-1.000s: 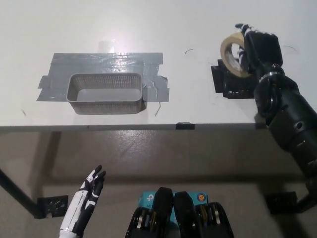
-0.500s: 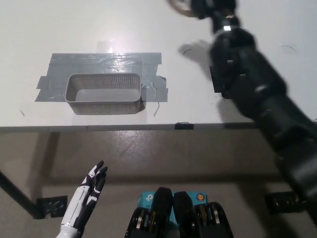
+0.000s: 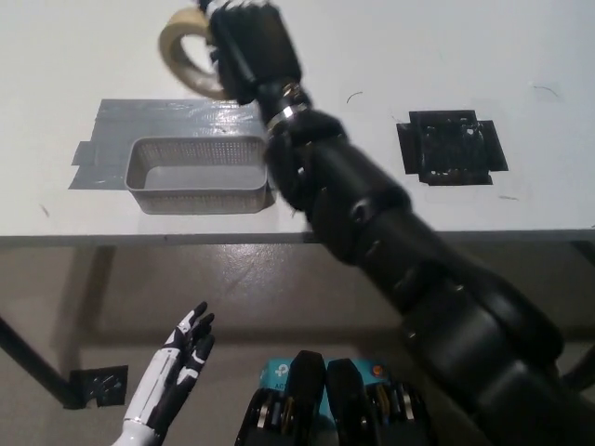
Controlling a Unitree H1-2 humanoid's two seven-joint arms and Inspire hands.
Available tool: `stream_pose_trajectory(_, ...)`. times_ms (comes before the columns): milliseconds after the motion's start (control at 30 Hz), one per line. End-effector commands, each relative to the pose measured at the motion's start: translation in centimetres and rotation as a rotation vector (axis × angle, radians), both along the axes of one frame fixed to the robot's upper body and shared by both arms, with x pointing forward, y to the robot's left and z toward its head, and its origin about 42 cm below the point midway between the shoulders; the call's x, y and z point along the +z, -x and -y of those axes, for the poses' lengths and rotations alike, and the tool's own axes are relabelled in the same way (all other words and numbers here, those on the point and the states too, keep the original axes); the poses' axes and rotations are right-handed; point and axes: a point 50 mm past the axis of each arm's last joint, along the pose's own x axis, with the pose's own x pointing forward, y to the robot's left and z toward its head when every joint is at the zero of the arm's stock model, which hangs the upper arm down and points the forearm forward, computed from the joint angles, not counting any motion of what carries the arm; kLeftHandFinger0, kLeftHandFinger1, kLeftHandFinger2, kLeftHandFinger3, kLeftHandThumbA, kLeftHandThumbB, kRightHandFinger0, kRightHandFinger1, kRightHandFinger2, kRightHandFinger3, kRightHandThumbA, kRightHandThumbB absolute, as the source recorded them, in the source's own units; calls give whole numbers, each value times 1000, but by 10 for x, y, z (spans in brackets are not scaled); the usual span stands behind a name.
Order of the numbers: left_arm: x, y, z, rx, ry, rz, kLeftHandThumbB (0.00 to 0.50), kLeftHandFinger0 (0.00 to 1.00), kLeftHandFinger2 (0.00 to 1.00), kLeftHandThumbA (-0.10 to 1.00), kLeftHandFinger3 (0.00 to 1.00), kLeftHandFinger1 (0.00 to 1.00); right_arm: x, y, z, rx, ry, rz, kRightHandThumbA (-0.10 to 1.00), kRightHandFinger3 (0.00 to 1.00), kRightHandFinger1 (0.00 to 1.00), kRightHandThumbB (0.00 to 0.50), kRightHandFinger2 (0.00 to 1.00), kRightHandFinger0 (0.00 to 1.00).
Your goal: The robot picks the tape placed on the black area with right hand and places it in the small grey container.
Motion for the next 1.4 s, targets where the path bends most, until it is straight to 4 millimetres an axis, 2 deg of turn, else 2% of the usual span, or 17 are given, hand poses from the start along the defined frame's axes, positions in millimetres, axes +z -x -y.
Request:
stream_pose_trajectory(0, 11, -3, 2, -33, -8, 24, 177, 1000, 1000, 864, 1000, 1000, 33, 8, -28, 48, -23, 73, -100, 913, 319, 170, 761, 0)
stream_pose_trajectory(200, 16, -8, 6, -44, -27, 37, 196, 1000, 1000, 869, 1000, 1000, 9, 12, -29, 41, 12, 22, -100, 837, 264, 180, 710, 0)
stream_pose_trajectory(267, 17, -9, 8, -53, -21, 37, 204, 1000, 1000, 862, 1000, 1000, -2, 12, -26, 27, 26, -11, -100, 899, 268, 168, 738, 0)
stream_pose_trajectory(333, 17, -9, 8, -58, -25, 40, 207, 1000, 1000, 868, 1000, 1000, -7, 12, -24, 14, 40, -22, -100, 800, 260, 172, 754, 0)
stream_pose_trajectory(433, 19, -11, 9, -58, -21, 47, 205, 1000, 1000, 874, 1000, 1000, -20, 10, -17, -14, 71, -50, -100, 769, 283, 180, 780, 0)
stream_pose_trajectory(533, 20, -13, 8, -52, -30, 52, 210, 1000, 1000, 878, 1000, 1000, -30, 8, -10, -30, 74, -101, -100, 822, 356, 151, 839, 18)
stream_pose_trajectory(567, 20, -12, 8, -51, -31, 49, 218, 1000, 1000, 881, 1000, 1000, -35, 7, -8, -52, 118, -138, 33, 996, 514, 137, 995, 141)
stream_pose_trajectory(600, 19, -11, 9, -51, -32, 48, 210, 1000, 1000, 880, 1000, 1000, -40, 6, -6, -59, 138, -198, 266, 1000, 649, 200, 1000, 296)
stream_pose_trajectory(633, 20, -11, 9, -54, -34, 51, 203, 1000, 1000, 880, 1000, 1000, -43, 4, -3, -48, 126, -264, 414, 1000, 827, 236, 1000, 526)
stream_pose_trajectory(667, 21, -12, 9, -55, -34, 54, 203, 1000, 1000, 880, 1000, 1000, -42, 3, -2, -44, 121, -282, 444, 1000, 819, 234, 973, 633)
stream_pose_trajectory(700, 22, -14, 10, -61, -33, 58, 191, 1000, 1000, 890, 1000, 1000, -44, -1, 2, -16, 92, -393, 512, 1000, 1000, 276, 1000, 1000)
stream_pose_trajectory(733, 23, -15, 9, -62, -18, 60, 179, 1000, 1000, 894, 1000, 1000, -43, -3, 5, 0, 72, -443, 571, 1000, 1000, 313, 1000, 1000)
stream_pose_trajectory(833, 24, -21, 7, -67, -17, 67, 157, 1000, 1000, 962, 1000, 1000, -34, -10, 13, 41, 78, -494, 709, 1000, 1000, 367, 1000, 1000)
stream_pose_trajectory(1100, 24, -23, 5, -66, -13, 62, 139, 1000, 1000, 925, 1000, 1000, 3, -21, 27, 119, 193, -517, 793, 1000, 1000, 452, 1000, 1000)
stream_pose_trajectory(1200, 23, -24, 4, -68, -23, 63, 130, 1000, 1000, 921, 1000, 1000, 23, -19, 29, 167, 256, -561, 824, 1000, 1000, 499, 1000, 1000)
stream_pose_trajectory(1333, 26, -26, 4, -72, -23, 62, 127, 1000, 1000, 904, 1000, 1000, 57, -11, 37, 285, 255, -693, 791, 1000, 1000, 500, 1000, 1000)
stream_pose_trajectory(1367, 26, -26, 3, -71, -19, 59, 130, 1000, 1000, 886, 1000, 1000, 74, -4, 39, 314, 285, -716, 789, 1000, 1000, 500, 1000, 1000)
